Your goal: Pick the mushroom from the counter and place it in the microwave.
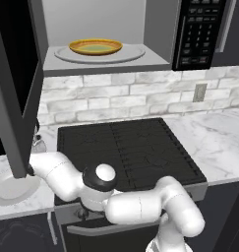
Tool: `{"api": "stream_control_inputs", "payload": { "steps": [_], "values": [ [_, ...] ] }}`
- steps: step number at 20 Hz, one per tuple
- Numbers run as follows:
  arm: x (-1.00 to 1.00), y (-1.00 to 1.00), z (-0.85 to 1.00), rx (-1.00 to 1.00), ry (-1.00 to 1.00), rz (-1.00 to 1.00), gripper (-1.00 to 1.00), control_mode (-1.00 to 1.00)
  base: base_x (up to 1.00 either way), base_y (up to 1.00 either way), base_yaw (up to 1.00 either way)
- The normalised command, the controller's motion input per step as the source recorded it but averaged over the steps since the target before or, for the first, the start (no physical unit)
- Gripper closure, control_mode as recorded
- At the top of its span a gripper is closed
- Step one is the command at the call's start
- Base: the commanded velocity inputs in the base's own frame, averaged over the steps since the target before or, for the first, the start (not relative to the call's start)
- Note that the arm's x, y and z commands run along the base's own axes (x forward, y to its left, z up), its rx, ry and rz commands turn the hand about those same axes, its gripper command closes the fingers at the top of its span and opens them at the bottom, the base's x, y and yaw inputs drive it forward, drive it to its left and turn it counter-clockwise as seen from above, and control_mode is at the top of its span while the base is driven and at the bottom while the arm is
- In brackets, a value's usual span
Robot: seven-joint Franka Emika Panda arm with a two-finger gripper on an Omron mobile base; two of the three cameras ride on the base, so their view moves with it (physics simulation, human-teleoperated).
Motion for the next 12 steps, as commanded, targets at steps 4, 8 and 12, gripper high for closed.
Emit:
{"api": "stream_control_inputs", "payload": {
  "steps": [4, 8, 12],
  "values": [
    [-0.02, -1.0, 0.0, 0.12, 0.0, -0.07, 1.0, -1.0, 0.0, 0.0, 0.0],
    [-0.17, -1.0, 0.0, 0.29, -0.01, -0.04, 1.0, -1.0, 0.0, 0.0, 0.0],
    [-0.5, -1.0, 0.5, 0.27, -0.15, 0.0, 1.0, -1.0, 0.0, 0.0, 0.0]
  ]
}}
